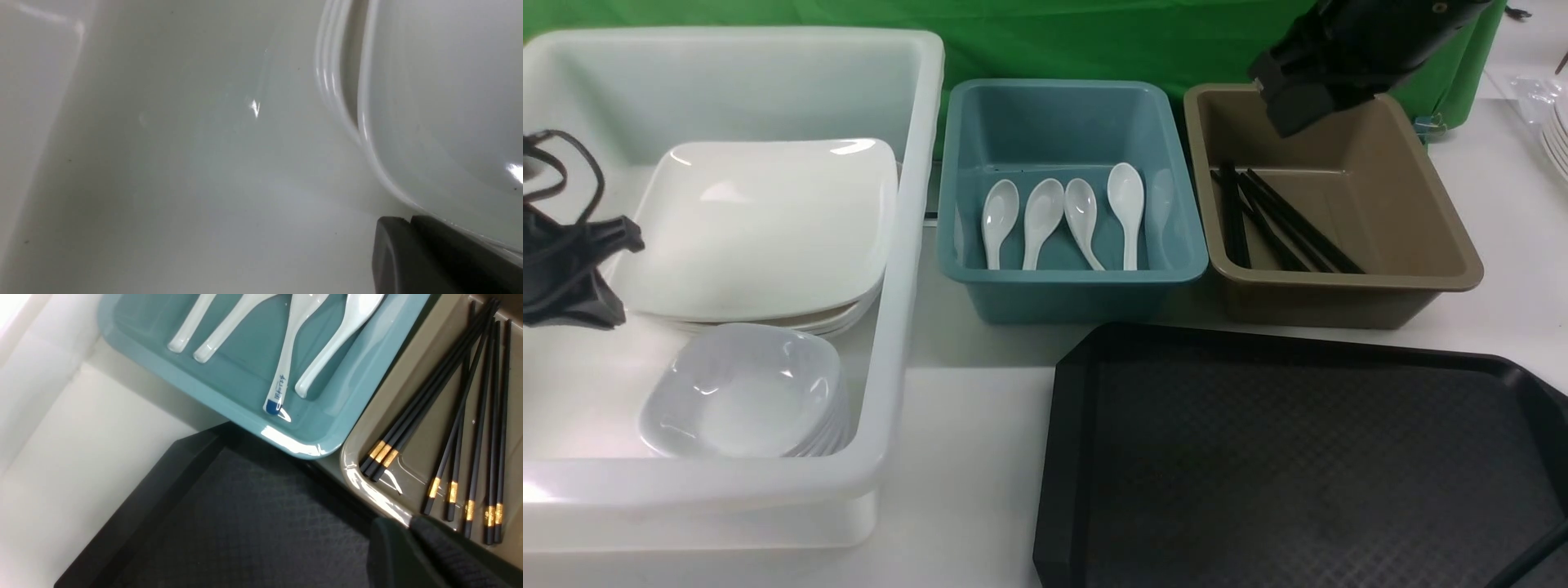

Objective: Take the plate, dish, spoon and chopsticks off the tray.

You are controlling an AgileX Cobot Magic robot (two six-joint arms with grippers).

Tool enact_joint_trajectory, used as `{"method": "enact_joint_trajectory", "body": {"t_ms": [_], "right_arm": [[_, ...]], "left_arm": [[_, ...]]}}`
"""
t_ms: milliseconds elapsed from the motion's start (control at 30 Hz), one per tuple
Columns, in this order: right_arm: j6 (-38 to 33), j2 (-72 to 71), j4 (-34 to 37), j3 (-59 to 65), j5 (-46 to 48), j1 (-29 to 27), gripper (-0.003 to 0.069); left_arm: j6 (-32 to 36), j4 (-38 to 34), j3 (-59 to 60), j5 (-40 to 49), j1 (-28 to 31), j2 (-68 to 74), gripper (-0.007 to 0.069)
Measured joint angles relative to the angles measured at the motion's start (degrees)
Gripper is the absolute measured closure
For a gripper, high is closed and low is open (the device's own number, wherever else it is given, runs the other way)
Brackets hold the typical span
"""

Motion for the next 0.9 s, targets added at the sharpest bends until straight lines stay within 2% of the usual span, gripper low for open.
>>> {"method": "enact_joint_trajectory", "body": {"t_ms": [267,367,667,833,900], "right_arm": [[0.0,0.0,0.0,0.0,0.0,0.0,0.0554],[0.0,0.0,0.0,0.0,0.0,0.0,0.0552],[-0.1,-0.7,0.0,0.0,0.0,0.0,0.0554],[-0.1,-6.3,-0.6,0.1,-0.2,0.0,0.0591],[-0.1,-7.7,-1.1,0.1,-0.2,0.0,0.0597]], "left_arm": [[1.2,-2.4,0.0,-10.3,0.0,1.6,0.0615],[1.3,-1.8,-0.5,-10.7,0.0,1.6,0.0615],[2.7,0.5,-5.8,4.1,0.0,-3.1,0.0615],[7.9,-7.1,-5.8,6.3,-1.6,-13.6,0.0615],[8.7,-7.9,-5.8,6.8,-3.1,-15.8,0.0615]]}}
